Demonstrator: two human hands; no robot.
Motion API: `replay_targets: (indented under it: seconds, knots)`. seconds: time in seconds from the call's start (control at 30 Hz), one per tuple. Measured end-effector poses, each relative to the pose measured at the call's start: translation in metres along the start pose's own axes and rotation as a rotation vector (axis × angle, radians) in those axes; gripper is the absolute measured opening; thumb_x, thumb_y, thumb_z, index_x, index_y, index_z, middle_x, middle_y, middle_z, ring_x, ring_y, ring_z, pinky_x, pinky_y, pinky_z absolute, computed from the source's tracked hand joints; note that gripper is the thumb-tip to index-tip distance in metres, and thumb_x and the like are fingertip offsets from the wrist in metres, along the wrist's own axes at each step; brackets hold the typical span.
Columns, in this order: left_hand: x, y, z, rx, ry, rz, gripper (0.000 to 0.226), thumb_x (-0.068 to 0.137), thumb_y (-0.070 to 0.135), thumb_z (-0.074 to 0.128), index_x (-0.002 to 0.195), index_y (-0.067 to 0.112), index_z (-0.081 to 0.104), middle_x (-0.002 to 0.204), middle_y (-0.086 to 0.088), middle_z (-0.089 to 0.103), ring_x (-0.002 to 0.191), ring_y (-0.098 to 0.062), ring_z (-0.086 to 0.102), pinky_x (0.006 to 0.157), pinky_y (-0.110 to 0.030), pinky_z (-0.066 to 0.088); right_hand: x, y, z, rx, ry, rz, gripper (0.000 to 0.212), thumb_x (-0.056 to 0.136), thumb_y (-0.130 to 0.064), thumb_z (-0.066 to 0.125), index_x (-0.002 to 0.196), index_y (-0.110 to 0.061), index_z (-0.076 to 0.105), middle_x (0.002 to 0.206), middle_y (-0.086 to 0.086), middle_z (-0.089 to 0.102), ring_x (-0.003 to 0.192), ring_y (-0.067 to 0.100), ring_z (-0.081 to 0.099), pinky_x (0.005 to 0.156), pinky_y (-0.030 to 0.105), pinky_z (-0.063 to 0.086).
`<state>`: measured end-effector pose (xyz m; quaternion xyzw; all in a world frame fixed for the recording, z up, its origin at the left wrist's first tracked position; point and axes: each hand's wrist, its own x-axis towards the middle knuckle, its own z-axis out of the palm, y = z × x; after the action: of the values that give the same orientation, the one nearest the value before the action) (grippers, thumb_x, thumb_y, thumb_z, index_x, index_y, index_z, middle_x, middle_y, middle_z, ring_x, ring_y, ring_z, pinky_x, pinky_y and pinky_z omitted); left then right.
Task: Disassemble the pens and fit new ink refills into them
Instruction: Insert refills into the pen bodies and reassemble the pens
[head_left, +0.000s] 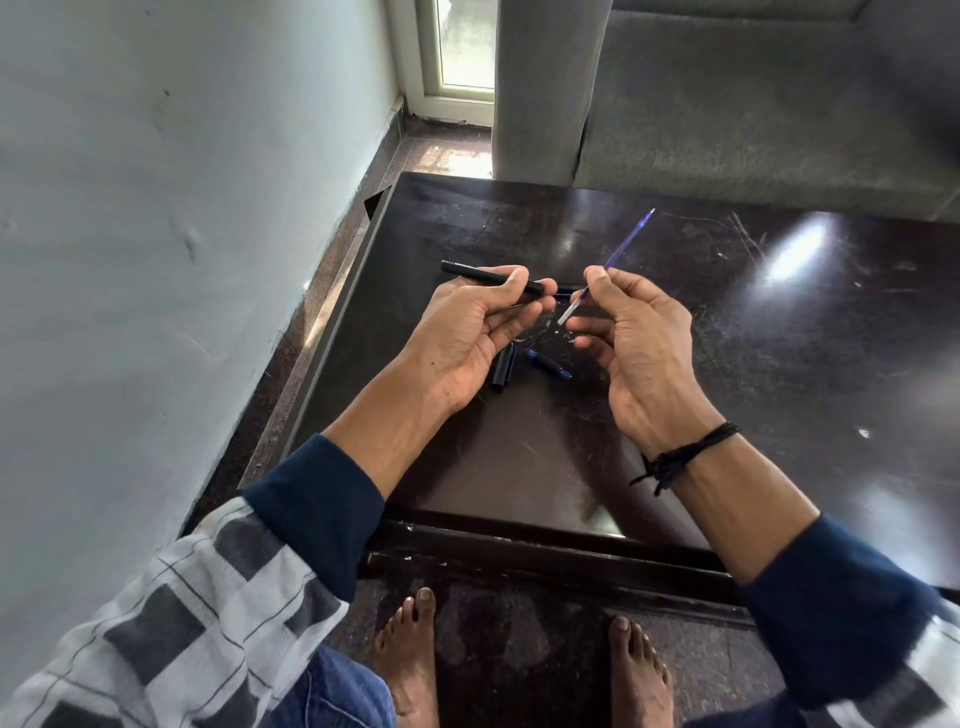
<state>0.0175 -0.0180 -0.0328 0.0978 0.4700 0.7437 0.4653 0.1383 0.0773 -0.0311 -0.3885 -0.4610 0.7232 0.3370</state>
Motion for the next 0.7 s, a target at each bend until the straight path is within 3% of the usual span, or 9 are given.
replay_targets:
  seconds: [0.3, 0.47, 0.7]
  knots:
    - [-0.002, 0.001, 0.003, 0.025, 0.000, -0.008, 0.024, 0.097, 0.004, 0.061, 0.119, -0.005, 0.063, 0.102, -0.021, 0.076, 0.092, -0.027, 0.075, 0.080, -0.025, 0.061, 0.005, 0.002, -0.002, -0.076, -0.005, -0.005, 0.007, 0.096, -0.021, 0.073, 0.098, -0.015, 0.073, 0.072, -0.003, 0.071, 0.059, 0.009, 0.063, 0.057, 0.021, 0.054]
    - [-0.003, 0.002, 0.003, 0.031, -0.010, -0.015, 0.032, 0.097, 0.006, 0.062, 0.126, -0.010, 0.060, 0.104, -0.021, 0.075, 0.093, -0.028, 0.075, 0.084, -0.028, 0.061, 0.007, 0.004, -0.004, -0.132, -0.011, -0.023, 0.009, 0.098, -0.025, 0.071, 0.101, -0.016, 0.072, 0.070, -0.004, 0.066, 0.058, 0.011, 0.063, 0.054, 0.020, 0.051]
    - [-0.002, 0.000, 0.001, 0.097, -0.098, -0.070, 0.016, 0.097, 0.011, 0.064, 0.111, 0.004, 0.066, 0.107, -0.020, 0.075, 0.104, -0.033, 0.073, 0.085, -0.033, 0.061, 0.011, 0.008, -0.004, -0.209, -0.007, -0.070, 0.012, 0.101, -0.027, 0.066, 0.104, -0.017, 0.070, 0.066, -0.007, 0.068, 0.057, 0.009, 0.066, 0.049, 0.021, 0.051]
